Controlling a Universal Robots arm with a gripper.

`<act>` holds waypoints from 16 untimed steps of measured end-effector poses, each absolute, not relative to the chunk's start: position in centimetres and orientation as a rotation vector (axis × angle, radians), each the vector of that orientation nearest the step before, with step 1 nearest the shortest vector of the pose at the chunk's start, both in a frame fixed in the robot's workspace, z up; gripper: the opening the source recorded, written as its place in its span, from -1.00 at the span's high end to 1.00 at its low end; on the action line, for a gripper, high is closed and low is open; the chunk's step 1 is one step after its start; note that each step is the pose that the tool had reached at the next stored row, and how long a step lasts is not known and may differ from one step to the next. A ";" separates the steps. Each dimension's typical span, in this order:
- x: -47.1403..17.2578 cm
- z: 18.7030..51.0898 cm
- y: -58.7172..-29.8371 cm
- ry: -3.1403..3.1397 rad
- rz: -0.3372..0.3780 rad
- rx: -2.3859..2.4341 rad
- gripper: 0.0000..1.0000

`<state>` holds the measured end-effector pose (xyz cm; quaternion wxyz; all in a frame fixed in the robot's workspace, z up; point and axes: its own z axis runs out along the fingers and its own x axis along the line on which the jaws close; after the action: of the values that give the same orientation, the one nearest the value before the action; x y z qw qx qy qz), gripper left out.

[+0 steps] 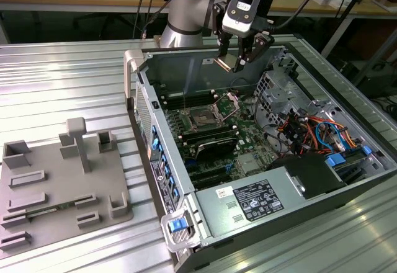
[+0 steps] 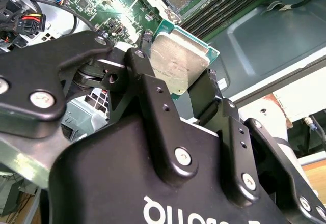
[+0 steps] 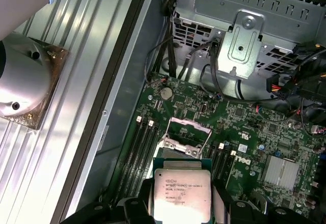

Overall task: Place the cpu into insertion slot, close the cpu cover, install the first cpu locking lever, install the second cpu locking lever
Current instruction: 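Place the cpu into insertion slot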

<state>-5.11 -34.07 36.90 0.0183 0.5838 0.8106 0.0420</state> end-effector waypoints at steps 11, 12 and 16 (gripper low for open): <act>-5.1 36.9 -34.1 2.435 0.128 1.917 -0.09; -5.2 36.9 -34.1 2.434 0.127 1.918 -0.09; -5.9 36.9 -34.0 2.433 0.128 1.919 -0.09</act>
<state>-5.89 -34.04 36.89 0.0201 0.6187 0.7843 0.0412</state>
